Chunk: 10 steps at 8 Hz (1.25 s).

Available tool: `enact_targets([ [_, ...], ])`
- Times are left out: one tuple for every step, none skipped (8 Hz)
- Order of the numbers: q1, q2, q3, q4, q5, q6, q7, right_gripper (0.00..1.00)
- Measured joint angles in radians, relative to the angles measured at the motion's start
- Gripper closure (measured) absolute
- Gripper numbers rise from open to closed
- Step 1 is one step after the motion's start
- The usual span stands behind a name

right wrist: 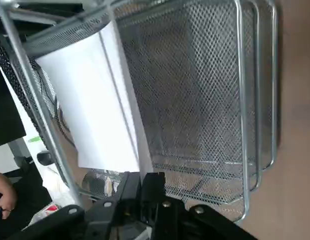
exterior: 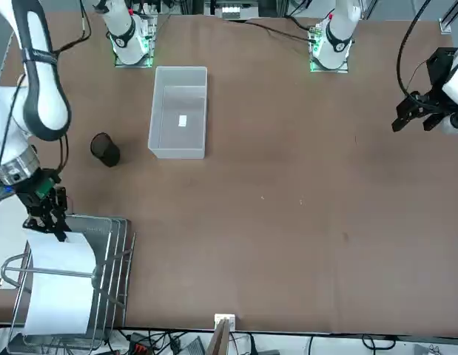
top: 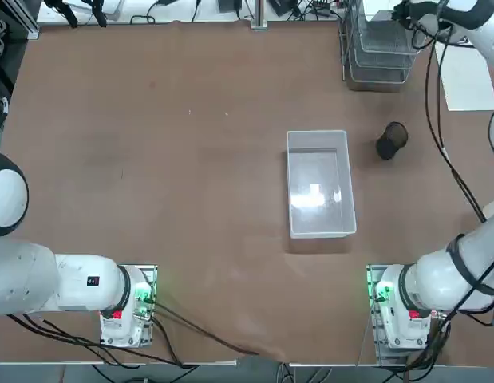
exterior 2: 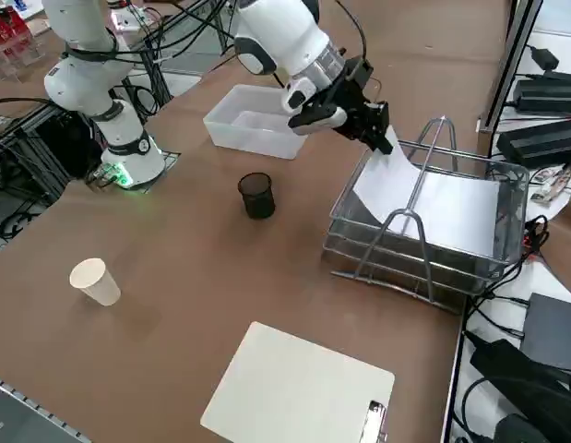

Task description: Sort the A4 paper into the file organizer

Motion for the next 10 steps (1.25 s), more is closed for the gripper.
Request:
enact_targets([
  [0.007, 0.009, 0.000, 0.000, 0.000, 0.008, 0.009, 0.98],
  [0.010, 0.015, 0.000, 0.000, 0.000, 0.009, 0.011, 0.98],
  [0.013, 0.021, 0.000, 0.000, -0.003, 0.009, 0.006, 0.97],
  [0.017, 0.023, 0.000, 0.000, -0.014, 0.009, -0.009, 0.81],
  [0.018, 0.021, -0.001, 0.002, -0.028, -0.015, -0.037, 0.63],
  [0.017, 0.017, -0.005, 0.009, -0.064, -0.071, -0.073, 0.46],
  [0.016, 0.007, -0.013, 0.025, -0.121, -0.145, -0.101, 0.28],
  [0.015, -0.011, -0.023, 0.044, -0.180, -0.231, -0.126, 0.07],
  [0.013, -0.036, -0.028, 0.067, -0.218, -0.324, -0.178, 0.00],
  [0.012, -0.065, -0.032, 0.094, -0.233, -0.424, -0.275, 0.00],
])
